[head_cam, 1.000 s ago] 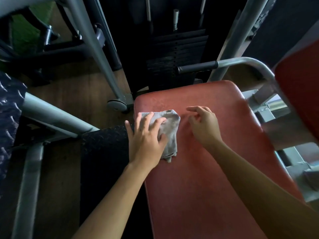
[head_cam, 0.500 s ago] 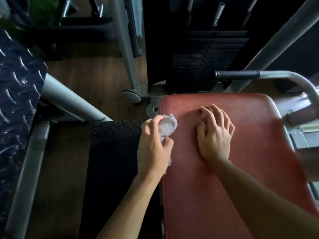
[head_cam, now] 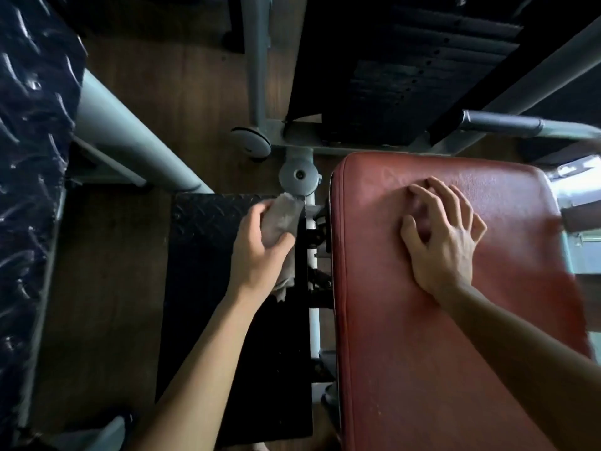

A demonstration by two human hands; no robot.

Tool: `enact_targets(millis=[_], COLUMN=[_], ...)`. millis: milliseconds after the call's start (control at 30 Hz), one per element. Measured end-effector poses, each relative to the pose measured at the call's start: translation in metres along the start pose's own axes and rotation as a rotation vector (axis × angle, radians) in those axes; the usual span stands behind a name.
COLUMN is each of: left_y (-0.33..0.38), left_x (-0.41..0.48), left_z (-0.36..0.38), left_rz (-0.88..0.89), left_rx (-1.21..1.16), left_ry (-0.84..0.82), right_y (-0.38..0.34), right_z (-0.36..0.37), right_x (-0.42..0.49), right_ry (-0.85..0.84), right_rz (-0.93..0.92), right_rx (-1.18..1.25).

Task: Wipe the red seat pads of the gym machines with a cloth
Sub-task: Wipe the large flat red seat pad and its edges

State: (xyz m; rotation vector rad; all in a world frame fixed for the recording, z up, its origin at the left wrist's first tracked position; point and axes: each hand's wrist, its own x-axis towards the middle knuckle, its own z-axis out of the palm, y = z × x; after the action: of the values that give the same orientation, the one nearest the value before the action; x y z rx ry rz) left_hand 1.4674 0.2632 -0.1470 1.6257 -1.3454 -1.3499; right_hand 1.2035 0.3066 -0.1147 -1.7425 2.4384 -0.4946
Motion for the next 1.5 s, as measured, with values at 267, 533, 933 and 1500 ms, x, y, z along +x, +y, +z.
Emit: enact_targets(millis=[267,533,933,1500], left_y=[-0.010,-0.028,-0.003,0.014], left_x=[0.009,0.015,0.019,0.052], left_z=[0.001,-0.009,0.041,0.057], left_rz=[0.067,0.049,0.218,0.300], left_rx=[-0.008,-0.009,-0.005,-0.190], left_ry=[-0.109,-0.035,0.013,-0.002], right_y=[-0.043,-0.042,-0.042,-0.045], right_z=[0.009,0.020,0.023,0.023], right_x=[0.008,0.004,0.004,0.004], right_ry=[0.001,-0.026,0.002,-0.008], right_rz=[0.175,-0.143,-0.170,-0.143], right_rx=[0.013,0.011,0.051,0.039])
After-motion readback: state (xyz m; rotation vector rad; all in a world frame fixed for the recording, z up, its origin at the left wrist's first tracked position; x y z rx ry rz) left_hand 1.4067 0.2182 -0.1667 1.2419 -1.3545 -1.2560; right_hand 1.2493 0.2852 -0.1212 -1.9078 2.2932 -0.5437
